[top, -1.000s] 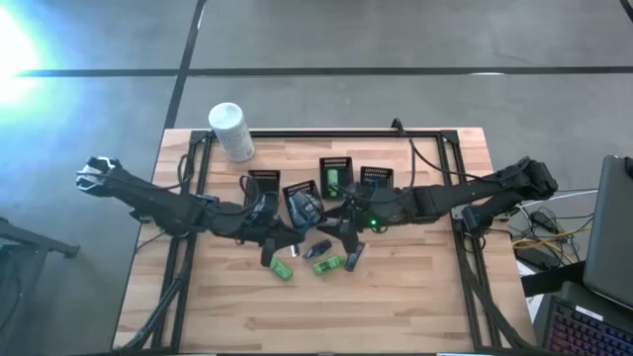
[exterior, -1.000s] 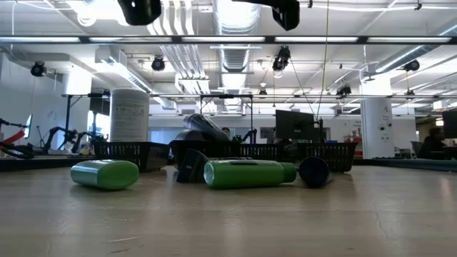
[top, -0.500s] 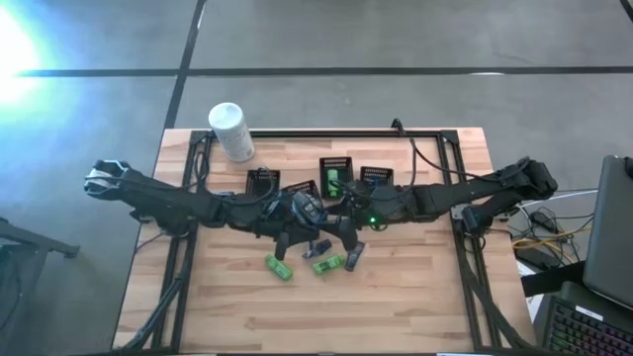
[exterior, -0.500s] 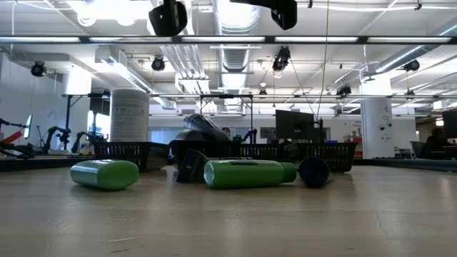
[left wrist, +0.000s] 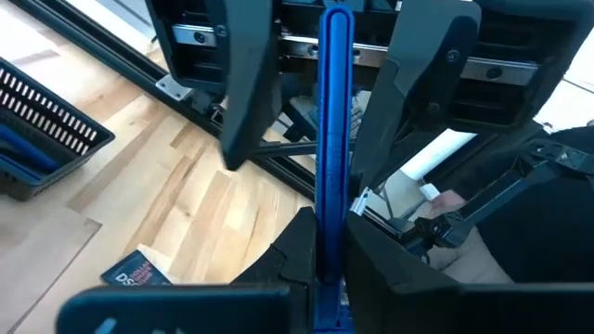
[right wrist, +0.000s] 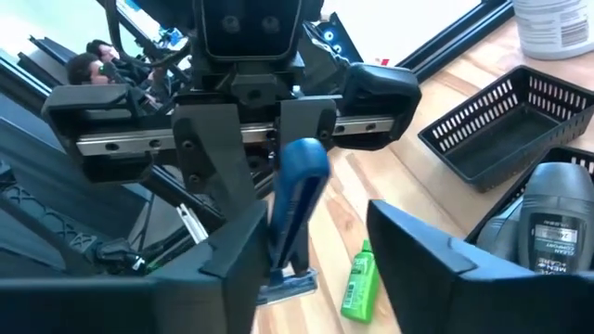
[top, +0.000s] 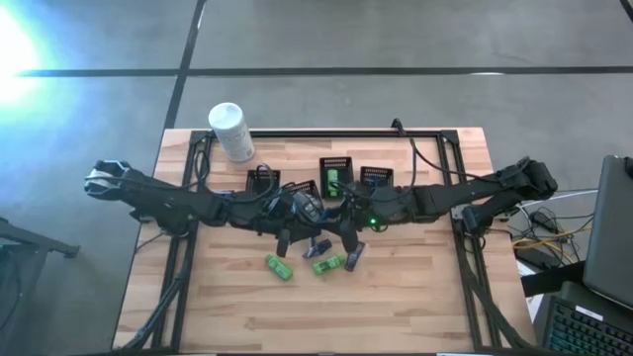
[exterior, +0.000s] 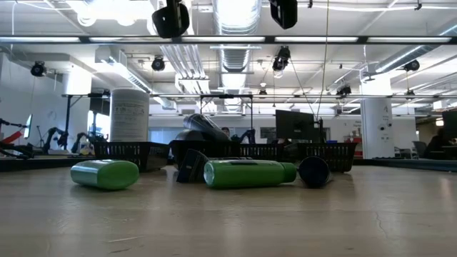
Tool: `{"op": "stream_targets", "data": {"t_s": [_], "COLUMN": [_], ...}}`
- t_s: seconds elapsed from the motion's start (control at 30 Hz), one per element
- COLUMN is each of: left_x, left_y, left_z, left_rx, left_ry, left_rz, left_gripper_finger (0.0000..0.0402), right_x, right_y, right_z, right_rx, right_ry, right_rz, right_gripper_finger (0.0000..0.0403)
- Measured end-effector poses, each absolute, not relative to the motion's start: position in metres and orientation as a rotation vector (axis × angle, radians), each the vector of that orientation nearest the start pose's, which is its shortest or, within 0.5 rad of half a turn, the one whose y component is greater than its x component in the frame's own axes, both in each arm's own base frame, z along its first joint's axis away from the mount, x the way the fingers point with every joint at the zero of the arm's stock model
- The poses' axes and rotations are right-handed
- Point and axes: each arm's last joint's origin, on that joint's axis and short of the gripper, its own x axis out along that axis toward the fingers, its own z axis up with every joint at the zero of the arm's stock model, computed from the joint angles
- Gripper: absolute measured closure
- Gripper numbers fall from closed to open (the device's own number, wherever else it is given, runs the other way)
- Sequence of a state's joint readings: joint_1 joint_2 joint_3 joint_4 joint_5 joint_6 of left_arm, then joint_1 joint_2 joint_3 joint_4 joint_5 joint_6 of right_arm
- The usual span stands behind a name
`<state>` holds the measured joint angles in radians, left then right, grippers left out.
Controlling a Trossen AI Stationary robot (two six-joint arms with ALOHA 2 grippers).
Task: Pick & Place Travel size toiletries
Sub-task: Put the razor into the right bin
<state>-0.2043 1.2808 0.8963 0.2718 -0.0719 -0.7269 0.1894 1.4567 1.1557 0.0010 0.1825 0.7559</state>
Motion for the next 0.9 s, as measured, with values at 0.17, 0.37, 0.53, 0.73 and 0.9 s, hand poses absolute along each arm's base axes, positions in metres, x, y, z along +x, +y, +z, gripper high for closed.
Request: {"op": "stream_targets", "data": {"t_s": [0.17, 0.37, 0.53, 0.73, 0.9], "left_x": [0.285, 0.285, 0.285, 0.284, 0.283], "left_y": [-0.057, -0.056, -0.056, -0.055, -0.054], "left_z": [0.309, 0.308, 0.307, 0.306, 0.303], "left_rx": [-0.71, -0.699, -0.698, -0.718, -0.733], "left_ry": [0.157, 0.163, 0.165, 0.172, 0.19], "left_rz": [-0.08, -0.071, -0.064, -0.034, 0.028], "left_gripper_finger": [0.0366, 0.0342, 0.0309, 0.0275, 0.0226], "right_x": [0.329, 0.329, 0.33, 0.328, 0.323], "right_y": [0.058, 0.058, 0.058, 0.056, 0.051], "right_z": [0.323, 0.323, 0.322, 0.317, 0.304], "right_rx": [0.697, 0.695, 0.696, 0.694, 0.723], "right_ry": [0.273, 0.268, 0.275, 0.302, 0.399], "right_rz": [-0.099, -0.095, -0.103, -0.166, -0.292], "right_gripper_finger": [0.0287, 0.0373, 0.0377, 0.0378, 0.0378]}}
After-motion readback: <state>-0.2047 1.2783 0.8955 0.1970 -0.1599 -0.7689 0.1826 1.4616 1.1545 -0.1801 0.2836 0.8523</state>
